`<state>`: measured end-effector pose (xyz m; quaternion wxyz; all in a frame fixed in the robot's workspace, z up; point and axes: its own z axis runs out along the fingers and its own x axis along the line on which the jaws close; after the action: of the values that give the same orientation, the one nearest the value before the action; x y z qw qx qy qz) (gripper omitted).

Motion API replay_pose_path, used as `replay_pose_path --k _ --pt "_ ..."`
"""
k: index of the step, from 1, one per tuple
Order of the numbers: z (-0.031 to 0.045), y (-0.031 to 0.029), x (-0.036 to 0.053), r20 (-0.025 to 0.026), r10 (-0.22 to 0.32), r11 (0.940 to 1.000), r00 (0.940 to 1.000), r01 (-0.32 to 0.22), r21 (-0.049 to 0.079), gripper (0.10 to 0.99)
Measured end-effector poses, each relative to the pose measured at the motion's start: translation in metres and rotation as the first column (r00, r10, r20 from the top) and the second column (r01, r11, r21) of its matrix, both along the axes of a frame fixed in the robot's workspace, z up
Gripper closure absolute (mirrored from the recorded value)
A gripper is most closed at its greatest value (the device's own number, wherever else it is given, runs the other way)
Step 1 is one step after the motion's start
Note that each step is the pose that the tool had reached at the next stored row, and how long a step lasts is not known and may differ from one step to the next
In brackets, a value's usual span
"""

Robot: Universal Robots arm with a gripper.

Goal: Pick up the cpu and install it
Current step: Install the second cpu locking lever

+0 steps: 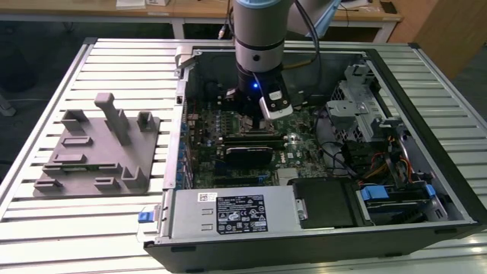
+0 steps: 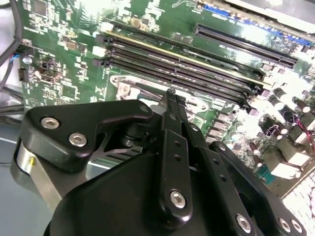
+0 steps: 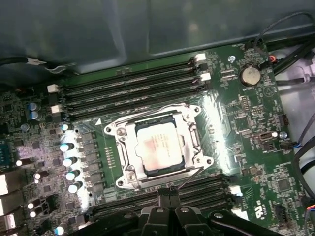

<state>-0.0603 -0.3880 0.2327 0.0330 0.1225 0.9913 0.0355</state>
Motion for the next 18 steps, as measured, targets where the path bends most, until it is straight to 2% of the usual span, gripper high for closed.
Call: replay_pose_path --k 5,8,11,14,18 --pt "-0.0025 -0.0008 -0.0064 -0.0001 0.000 1.0000 1.0000 0.000 0.004 0.980" --pt "-0.0040 -0.0022 -0.0098 0.0000 0.000 0.9999 1.0000 0.000 0.012 0.980" --pt "-0.0052 -0.0053 -0.0115 0.0000 0.000 0.9997 1.0000 0.000 0.026 0.980" --pt "-0.0057 -0.0093 -0.0128 0.0000 0.000 0.9988 1.0000 0.000 0.049 0.980" --pt "-0.0065 -0.0141 -0.0157 0.0000 0.000 0.9976 1.0000 0.000 0.069 0.980"
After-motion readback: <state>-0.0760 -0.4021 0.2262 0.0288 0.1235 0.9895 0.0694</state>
